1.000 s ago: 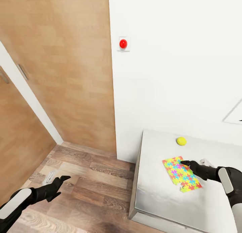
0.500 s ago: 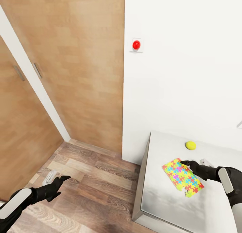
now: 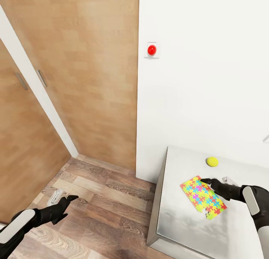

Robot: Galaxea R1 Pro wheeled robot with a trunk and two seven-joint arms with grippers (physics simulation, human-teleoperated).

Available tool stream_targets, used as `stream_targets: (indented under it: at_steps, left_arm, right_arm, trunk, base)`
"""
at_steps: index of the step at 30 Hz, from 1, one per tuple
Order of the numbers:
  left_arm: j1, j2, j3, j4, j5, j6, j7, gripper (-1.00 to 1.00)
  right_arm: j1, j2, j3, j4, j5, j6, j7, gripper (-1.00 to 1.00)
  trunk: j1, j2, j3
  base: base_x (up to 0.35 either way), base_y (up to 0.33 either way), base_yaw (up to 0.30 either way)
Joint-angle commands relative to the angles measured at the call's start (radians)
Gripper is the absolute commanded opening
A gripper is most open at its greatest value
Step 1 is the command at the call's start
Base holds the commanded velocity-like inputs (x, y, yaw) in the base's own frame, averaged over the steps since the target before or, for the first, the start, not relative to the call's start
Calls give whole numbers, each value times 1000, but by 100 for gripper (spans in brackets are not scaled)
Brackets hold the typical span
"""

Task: Put all the toys in the child's room - the three board games (two on the bed and one on the table), the two jigsaw puzzles on the table, and the tennis ball on the table - inside the toy box on the table in the child's room.

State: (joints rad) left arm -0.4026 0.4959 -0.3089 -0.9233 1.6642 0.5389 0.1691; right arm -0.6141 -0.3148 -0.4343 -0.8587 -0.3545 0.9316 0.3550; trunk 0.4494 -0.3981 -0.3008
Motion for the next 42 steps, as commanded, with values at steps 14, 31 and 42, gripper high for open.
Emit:
stream_targets:
  at_steps: [14,31,42]
  left_arm:
    - [-1,1,-2,-2,11,0,8,100]
    - [-1,1,-2,-2,11,0,9,100]
    - [-1,1,-2,-2,11,0,9,100]
  right_arm:
    - [-1,0,-3,0,8,4,9,100]
    - [-1,0,-3,0,8,4,9,100]
    - [-1,0,-3,0,8,4,8,100]
  trunk:
    - [1,-2,-2]
    - [1,-2,2]
    - [1,-2,6]
  base:
    - [-57,0,11]
    - [-103,0,126]
    - [-7,0,152]
